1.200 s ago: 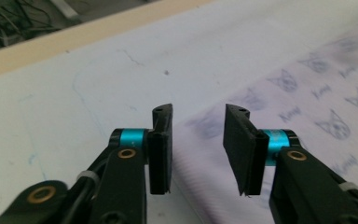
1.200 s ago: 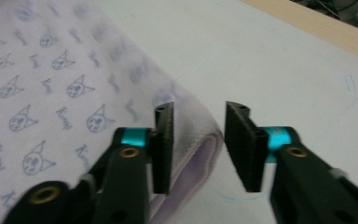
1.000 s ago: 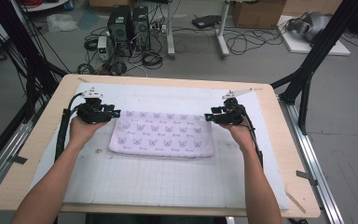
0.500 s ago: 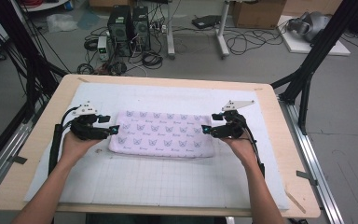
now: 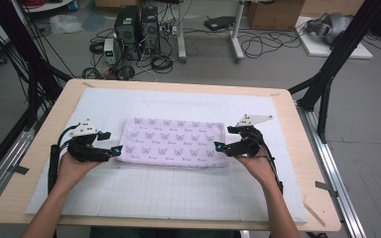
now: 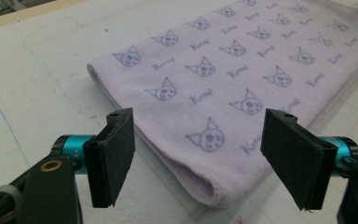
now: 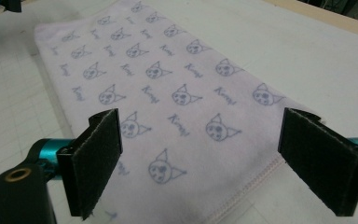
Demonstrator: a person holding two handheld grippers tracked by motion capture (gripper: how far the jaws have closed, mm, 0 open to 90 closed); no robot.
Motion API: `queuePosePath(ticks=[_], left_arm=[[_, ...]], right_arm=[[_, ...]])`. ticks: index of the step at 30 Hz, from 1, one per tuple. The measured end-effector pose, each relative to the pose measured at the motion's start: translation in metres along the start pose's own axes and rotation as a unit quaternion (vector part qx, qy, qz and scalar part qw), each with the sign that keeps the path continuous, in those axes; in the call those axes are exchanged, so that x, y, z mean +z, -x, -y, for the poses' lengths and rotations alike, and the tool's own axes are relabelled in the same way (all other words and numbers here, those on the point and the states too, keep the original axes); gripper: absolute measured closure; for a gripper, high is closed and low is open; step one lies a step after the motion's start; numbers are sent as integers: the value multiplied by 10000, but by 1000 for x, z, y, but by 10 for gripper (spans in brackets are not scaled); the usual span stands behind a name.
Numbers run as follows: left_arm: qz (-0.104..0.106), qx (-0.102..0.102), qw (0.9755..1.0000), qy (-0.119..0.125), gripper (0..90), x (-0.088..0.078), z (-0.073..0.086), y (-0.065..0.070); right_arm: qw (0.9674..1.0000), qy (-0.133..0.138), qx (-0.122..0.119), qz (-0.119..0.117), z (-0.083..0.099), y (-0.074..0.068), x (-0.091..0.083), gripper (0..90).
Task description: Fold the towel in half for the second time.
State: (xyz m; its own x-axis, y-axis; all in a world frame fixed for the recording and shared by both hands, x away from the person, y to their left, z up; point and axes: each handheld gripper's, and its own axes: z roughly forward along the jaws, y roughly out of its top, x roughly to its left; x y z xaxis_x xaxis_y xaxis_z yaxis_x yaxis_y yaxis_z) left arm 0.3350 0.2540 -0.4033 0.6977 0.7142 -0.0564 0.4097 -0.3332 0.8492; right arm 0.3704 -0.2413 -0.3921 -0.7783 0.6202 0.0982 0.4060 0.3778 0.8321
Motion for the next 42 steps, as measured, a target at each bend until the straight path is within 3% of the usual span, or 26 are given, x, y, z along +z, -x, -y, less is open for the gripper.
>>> queuePosePath(ticks=[7, 10, 17, 20, 30, 42], left_arm=[[-60, -24, 10000, 75, 229, -8, 7, 8], [-46, -11, 10000, 64, 220, -11, 9, 11], [-15, 6, 10000, 24, 192, -16, 17, 18], [-41, 13, 10000, 29, 177, -18, 21, 20], [-120, 29, 9999, 88, 159, -33, 33, 25], [-139, 36, 9999, 95, 137, -44, 43, 32]], right_arm=[[9999, -92, -80, 52, 9, -9, -9, 110], [9999, 19, -159, 66, 8, -14, -15, 110], [9995, 303, 53, 61, 30, -18, -24, 110], [9998, 161, 80, 100, 37, -18, -26, 110], [9992, 249, 57, 308, 53, -30, -41, 110], [9987, 285, 137, 393, 69, -42, -58, 109]])
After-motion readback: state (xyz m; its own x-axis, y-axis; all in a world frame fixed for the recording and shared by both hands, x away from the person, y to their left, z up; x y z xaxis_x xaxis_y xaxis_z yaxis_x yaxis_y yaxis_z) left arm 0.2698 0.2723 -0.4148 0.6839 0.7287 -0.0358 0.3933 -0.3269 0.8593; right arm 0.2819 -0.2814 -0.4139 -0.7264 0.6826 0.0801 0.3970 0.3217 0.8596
